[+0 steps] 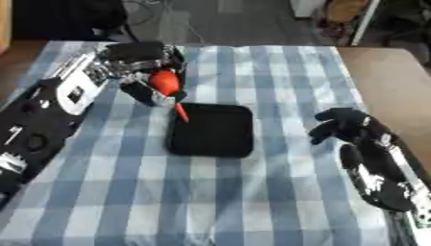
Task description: Pick up objects on the table and place them in the box.
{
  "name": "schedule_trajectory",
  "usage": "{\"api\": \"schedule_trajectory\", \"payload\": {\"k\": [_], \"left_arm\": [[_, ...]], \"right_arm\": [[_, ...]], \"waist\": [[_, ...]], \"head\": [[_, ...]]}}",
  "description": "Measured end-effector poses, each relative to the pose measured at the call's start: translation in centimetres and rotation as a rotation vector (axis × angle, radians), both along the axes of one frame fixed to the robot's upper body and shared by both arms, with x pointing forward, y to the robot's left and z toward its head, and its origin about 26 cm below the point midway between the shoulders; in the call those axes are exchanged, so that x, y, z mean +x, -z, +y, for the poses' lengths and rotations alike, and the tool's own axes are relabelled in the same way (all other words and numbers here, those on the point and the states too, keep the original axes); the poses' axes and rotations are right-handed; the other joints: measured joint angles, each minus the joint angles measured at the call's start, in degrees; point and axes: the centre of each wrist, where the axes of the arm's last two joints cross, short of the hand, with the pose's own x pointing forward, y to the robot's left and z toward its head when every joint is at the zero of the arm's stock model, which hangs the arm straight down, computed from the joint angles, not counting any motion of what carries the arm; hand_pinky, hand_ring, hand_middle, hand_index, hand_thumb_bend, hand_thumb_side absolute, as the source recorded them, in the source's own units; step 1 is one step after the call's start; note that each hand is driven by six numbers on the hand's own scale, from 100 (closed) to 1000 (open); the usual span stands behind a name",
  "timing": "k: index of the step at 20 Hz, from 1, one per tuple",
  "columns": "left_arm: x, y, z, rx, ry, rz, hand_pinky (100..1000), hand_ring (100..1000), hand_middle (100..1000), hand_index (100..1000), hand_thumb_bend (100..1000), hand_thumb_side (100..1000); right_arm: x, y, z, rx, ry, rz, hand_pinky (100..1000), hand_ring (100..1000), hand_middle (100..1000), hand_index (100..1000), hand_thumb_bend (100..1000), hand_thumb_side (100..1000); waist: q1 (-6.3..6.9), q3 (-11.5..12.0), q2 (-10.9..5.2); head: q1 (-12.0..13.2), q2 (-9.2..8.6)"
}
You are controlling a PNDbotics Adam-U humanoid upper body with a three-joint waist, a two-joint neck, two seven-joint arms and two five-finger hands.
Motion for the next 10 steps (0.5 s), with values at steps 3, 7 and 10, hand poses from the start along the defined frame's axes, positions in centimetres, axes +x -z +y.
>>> {"api": "schedule_trajectory", "payload": {"k": [3,7,10], "left_arm": [[0.2,0.7,-0.6,0.000,0.001,0.014,100,100,100,190,100,361],[0.4,1.9,-1.2,-0.001,0.000,0.039,100,100,100,188,100,363],[0.4,2.5,-1.5,-0.005,0.002,0.052,100,100,100,185,100,364]], "right_arm": [[0.0,0.0,0.1,0.004,-0.005,-0.002,607,680,769,892,100,425],[0.1,-0.1,0.3,0.007,-0.013,-0.005,607,680,769,893,100,425],[0.2,-0.2,0.4,0.008,-0.015,-0.008,607,680,769,893,100,425]], "waist": [[-0.12,-0.28,0.20],[-0.42,-0.58,0.35],[-0.43,-0.68,0.42]], "head": [[0.48,-0.40],[0.99,-0.45],[1.04,-0.45]]}}
